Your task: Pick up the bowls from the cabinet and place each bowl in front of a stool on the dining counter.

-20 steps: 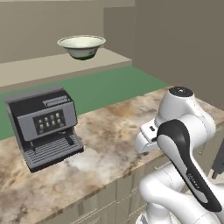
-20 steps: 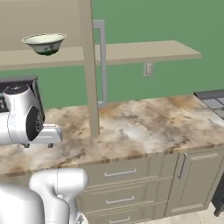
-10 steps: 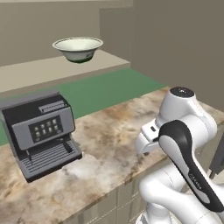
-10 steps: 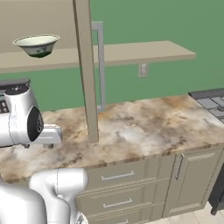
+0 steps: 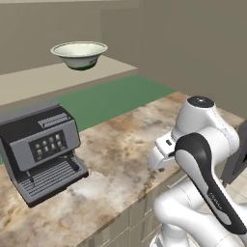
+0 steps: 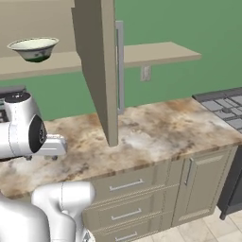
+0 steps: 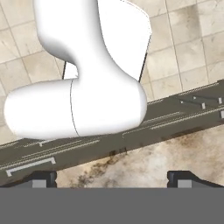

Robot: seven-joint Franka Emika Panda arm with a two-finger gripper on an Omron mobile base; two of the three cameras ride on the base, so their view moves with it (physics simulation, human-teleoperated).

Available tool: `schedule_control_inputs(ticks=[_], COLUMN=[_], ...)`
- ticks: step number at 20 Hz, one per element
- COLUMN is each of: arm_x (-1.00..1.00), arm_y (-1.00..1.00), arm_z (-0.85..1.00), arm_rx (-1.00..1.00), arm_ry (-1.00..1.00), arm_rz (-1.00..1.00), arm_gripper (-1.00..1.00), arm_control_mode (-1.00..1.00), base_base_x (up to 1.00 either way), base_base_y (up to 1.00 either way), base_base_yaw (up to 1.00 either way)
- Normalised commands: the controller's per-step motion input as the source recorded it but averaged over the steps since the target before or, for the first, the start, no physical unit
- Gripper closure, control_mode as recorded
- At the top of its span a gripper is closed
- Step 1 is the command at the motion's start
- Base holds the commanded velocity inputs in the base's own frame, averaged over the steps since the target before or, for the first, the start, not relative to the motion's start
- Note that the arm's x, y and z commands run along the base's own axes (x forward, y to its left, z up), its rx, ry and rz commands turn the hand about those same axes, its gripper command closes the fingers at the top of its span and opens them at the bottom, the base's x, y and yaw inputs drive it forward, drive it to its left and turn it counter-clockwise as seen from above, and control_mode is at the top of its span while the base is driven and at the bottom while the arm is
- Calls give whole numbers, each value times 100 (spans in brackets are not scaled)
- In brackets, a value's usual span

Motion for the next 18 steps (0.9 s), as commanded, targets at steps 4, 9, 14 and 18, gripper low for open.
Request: schedule_control_inputs(ticks=[4, 9, 14, 18], arm_x=[6, 1, 4, 2], arm_y=[21, 55, 77, 29], arm_z=[0, 0, 19, 76], arm_rx=[0, 0, 0, 0], arm_ry=[0, -4, 0, 0], arm_rz=[-6, -18, -27, -22], arm_gripper=[-100, -100, -100, -100], arm_control_mode=[-100, -100, -100, -100], base_base_x=[2, 0, 0, 0], base_base_y=[14, 0, 0, 0], base_base_yaw=[-3, 0, 0, 0])
